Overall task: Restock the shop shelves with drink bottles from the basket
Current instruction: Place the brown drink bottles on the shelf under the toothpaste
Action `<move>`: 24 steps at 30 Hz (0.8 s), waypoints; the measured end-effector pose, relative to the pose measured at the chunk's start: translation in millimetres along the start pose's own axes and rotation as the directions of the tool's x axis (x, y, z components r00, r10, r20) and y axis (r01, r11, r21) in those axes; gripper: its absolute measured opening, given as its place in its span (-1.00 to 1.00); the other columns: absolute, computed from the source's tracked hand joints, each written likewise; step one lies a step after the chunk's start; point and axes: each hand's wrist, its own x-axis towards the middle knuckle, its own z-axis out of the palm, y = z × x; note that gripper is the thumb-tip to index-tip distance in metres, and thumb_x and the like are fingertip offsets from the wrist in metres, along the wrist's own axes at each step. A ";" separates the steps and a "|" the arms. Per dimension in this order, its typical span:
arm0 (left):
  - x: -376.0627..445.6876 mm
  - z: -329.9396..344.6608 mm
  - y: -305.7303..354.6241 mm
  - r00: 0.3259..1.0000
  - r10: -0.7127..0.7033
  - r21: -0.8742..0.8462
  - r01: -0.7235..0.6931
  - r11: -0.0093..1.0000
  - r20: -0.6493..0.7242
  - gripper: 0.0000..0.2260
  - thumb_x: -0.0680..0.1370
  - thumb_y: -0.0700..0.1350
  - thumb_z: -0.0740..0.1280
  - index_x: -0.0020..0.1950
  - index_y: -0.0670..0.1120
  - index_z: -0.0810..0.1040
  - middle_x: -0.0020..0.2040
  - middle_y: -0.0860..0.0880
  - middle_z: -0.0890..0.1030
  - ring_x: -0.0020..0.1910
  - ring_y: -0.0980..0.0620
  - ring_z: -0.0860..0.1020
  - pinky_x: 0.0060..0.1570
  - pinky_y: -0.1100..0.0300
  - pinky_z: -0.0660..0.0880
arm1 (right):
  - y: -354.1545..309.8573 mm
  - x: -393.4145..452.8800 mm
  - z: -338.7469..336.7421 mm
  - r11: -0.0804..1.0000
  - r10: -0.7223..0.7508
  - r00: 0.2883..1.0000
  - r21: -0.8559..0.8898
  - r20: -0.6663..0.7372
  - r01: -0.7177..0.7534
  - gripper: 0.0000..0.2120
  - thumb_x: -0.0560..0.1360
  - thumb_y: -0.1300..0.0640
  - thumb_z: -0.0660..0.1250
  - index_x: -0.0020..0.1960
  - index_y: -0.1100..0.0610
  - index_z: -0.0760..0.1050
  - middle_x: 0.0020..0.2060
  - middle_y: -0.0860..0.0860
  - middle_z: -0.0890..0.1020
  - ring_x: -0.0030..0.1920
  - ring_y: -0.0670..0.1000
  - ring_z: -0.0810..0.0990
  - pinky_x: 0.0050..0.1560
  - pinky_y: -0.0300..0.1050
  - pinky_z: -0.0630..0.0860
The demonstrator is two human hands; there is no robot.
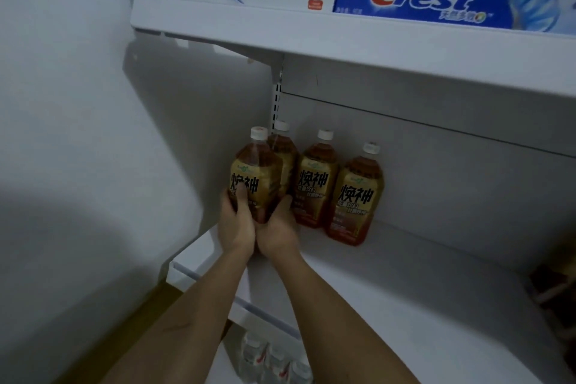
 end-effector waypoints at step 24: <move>-99.6 -8.3 32.4 0.998 -0.052 0.152 0.058 0.987 -0.046 -0.66 0.70 0.01 0.13 0.39 -0.15 0.38 0.38 -0.25 0.47 0.31 -0.23 0.45 0.31 -0.05 0.34 | 86.1 -136.3 -156.3 0.982 0.139 0.957 -0.163 0.253 -0.100 -0.47 0.62 0.07 0.26 0.53 0.20 0.24 0.45 0.17 0.38 0.41 0.17 0.40 0.31 -0.12 0.34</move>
